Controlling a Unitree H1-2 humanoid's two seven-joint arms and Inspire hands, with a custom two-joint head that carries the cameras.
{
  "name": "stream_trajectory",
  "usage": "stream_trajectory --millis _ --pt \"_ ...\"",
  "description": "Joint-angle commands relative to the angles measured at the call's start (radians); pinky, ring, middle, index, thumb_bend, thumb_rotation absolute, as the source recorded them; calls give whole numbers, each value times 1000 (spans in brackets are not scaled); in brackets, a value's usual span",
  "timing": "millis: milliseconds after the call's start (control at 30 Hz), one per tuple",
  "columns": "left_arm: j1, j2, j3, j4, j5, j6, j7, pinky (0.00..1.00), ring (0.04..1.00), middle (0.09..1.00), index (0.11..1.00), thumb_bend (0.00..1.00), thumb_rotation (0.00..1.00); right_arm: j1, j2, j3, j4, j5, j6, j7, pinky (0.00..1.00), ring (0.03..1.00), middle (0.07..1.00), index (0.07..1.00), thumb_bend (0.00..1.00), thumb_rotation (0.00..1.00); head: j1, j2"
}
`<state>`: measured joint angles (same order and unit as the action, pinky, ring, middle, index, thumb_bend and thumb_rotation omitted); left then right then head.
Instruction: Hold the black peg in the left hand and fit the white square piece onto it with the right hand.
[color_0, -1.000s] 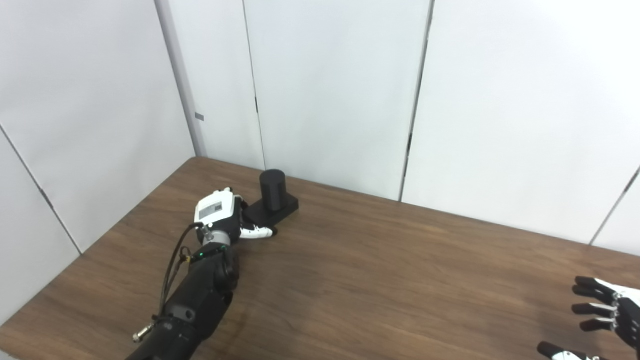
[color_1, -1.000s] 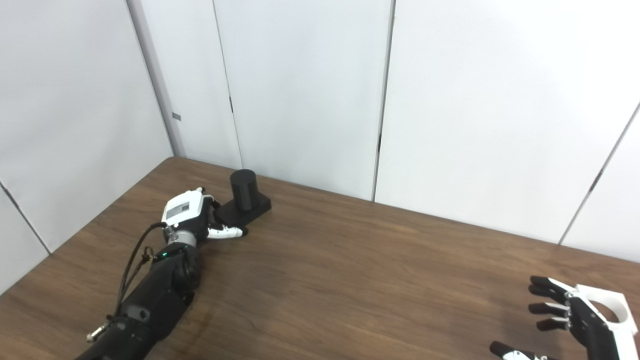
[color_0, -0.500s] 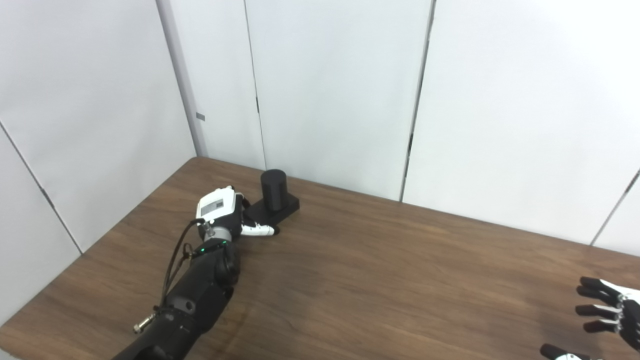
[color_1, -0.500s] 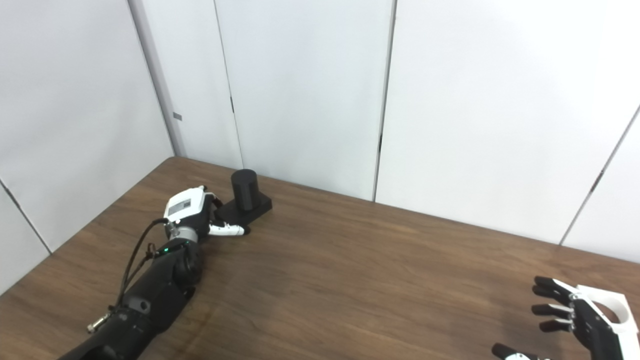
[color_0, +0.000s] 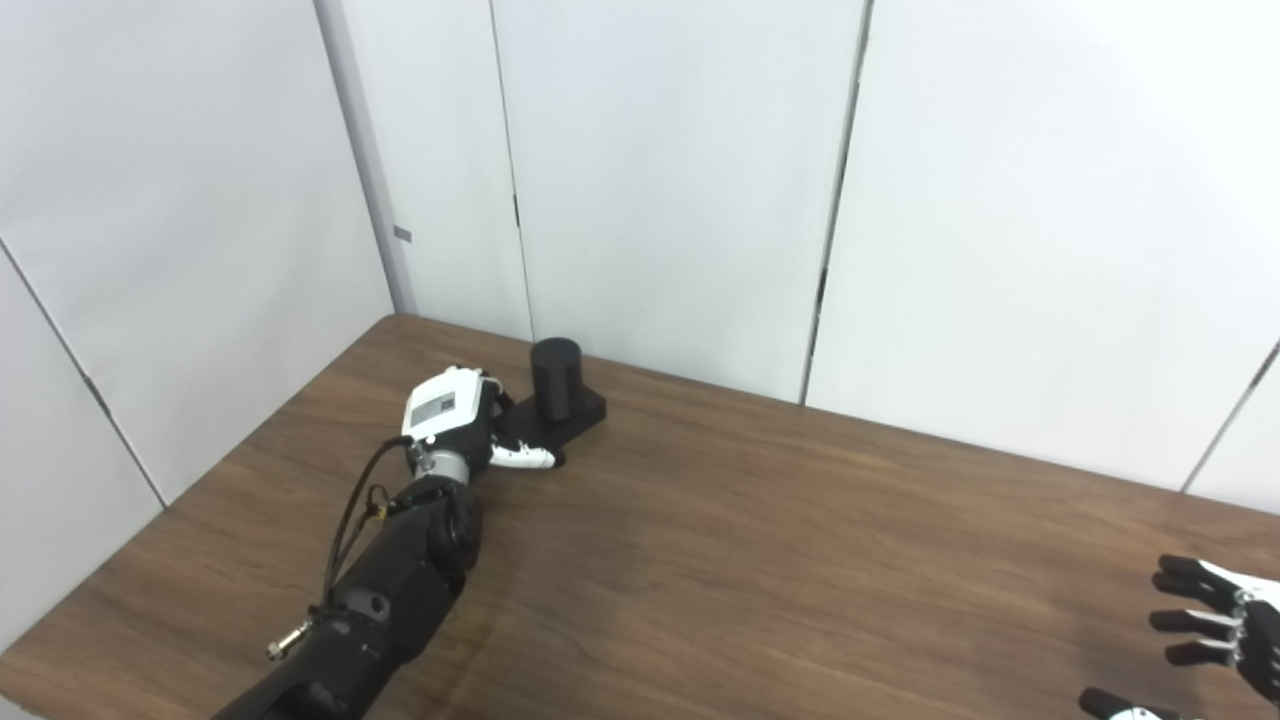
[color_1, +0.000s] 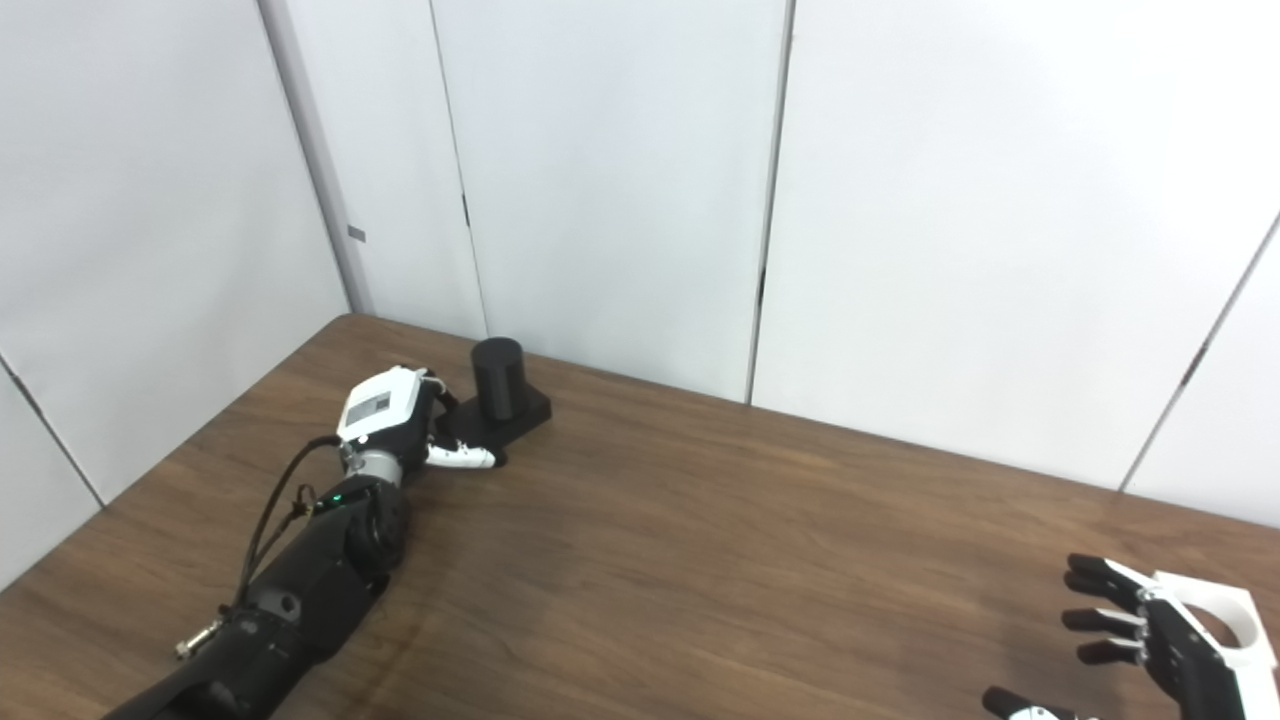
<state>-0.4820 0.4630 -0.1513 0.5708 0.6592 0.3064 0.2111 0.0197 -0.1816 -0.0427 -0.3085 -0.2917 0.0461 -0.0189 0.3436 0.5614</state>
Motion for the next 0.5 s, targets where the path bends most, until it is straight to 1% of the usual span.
stream_trajectory --millis 0,67,167,367,433,467 --pt "-22 6 -25 7 -9 -22 -35 956 992 899 491 558 73 -18 -1 -9 -45 8 -4 -2 528 635 730 736 563 0 -1 0" --pt "-22 13 -35 0 -14 -18 -56 963 987 891 482 532 62 -19 -3 -10 -45 14 -3 0 516 633 731 737 557 0 -1 2" --pt "-19 20 -45 -4 -19 -31 -64 953 976 883 481 523 57 -22 -8 -11 -39 17 -9 1 503 627 729 736 551 0 -1 3" --pt "-3 28 -65 -21 -20 -50 -75 888 945 863 480 523 57 -27 -10 -11 -28 13 -16 -3 514 627 726 732 552 0 -7 2" --pt "8 29 -71 -44 -24 -45 -92 923 953 868 482 523 57 -27 -10 -11 -23 12 -23 -6 512 625 722 729 555 0 -7 2" --pt "17 30 -77 -58 -24 -55 -95 941 958 872 482 523 57 -28 -11 -11 -18 13 -31 -7 512 624 721 728 556 0 -7 2"
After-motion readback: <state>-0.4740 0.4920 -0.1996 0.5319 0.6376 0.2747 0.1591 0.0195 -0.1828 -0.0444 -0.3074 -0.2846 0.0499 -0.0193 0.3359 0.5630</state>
